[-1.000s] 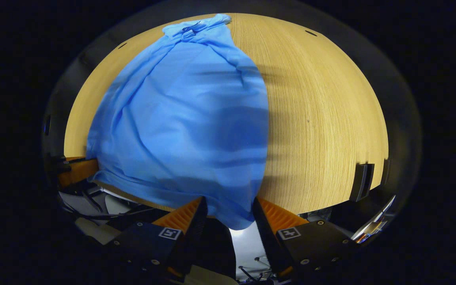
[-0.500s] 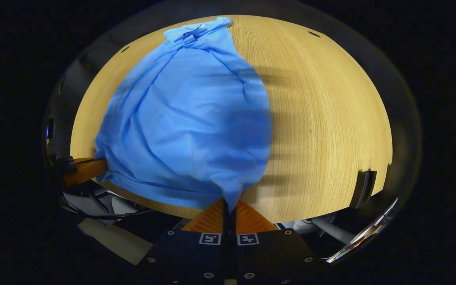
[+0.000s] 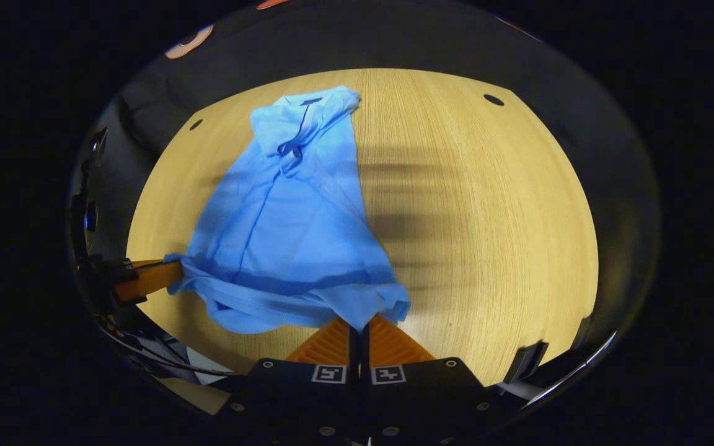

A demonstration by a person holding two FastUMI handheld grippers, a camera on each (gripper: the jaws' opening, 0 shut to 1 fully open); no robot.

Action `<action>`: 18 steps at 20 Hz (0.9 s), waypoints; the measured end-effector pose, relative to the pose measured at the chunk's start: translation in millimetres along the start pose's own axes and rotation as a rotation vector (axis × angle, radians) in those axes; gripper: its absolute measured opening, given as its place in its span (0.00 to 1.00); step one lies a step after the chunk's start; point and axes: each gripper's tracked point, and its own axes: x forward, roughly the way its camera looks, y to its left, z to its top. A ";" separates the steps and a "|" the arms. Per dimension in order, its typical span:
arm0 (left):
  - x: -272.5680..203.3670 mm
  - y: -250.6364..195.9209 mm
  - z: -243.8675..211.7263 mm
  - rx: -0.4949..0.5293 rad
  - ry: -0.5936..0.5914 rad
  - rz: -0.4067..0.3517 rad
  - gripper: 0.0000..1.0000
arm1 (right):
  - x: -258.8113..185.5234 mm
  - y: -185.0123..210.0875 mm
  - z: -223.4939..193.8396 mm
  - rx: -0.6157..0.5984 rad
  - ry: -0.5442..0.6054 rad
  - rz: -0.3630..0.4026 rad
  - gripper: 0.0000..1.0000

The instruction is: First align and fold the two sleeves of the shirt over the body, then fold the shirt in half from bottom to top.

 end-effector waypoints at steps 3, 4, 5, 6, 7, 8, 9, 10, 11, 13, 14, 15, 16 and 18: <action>2.7 1.3 40.0 0.004 -0.039 0.001 0.04 | 0.8 -4.4 38.8 -0.010 -0.051 -0.008 0.00; 3.1 1.0 54.2 0.002 -0.051 0.001 0.04 | 0.9 -5.5 53.3 -0.013 -0.070 -0.012 0.00; 4.7 1.4 68.9 0.003 -0.064 0.004 0.04 | 1.8 -6.0 67.1 -0.014 -0.087 -0.013 0.00; 6.5 1.9 84.1 0.005 -0.077 0.007 0.04 | 1.5 -6.2 80.1 -0.015 -0.101 -0.013 0.00; 8.6 2.4 99.5 0.004 -0.087 0.009 0.04 | 3.5 -6.1 94.7 -0.018 -0.115 -0.015 0.00; 10.8 2.5 115.0 0.001 -0.097 0.010 0.04 | 3.7 -6.9 108.6 -0.026 -0.130 -0.019 0.00; 12.9 2.4 130.6 -0.002 -0.107 0.011 0.04 | 5.7 -6.3 123.7 -0.033 -0.146 -0.023 0.00; 14.3 2.9 147.2 -0.004 -0.119 0.013 0.04 | 3.8 -7.5 137.4 -0.041 -0.161 -0.025 0.00; 20.5 7.4 167.9 -0.005 -0.130 0.015 0.04 | 1.2 -9.1 151.6 -0.047 -0.176 -0.027 0.00; 20.9 9.9 198.6 -0.006 -0.151 0.019 0.04 | 1.3 -9.5 178.9 -0.048 -0.203 -0.027 0.00; 21.6 12.7 213.2 -0.008 -0.160 0.021 0.04 | 4.4 -9.7 190.7 -0.050 -0.212 -0.028 0.00; 24.7 15.3 225.9 -0.013 -0.168 0.023 0.05 | 9.6 -9.6 202.7 -0.049 -0.221 -0.028 0.00; 30.0 18.2 239.6 -0.020 -0.173 0.021 0.03 | 14.1 -9.8 212.8 -0.049 -0.226 -0.028 0.00; 34.7 22.9 266.3 -0.021 -0.186 0.025 0.03 | 20.2 -12.5 229.5 -0.061 -0.234 -0.031 0.00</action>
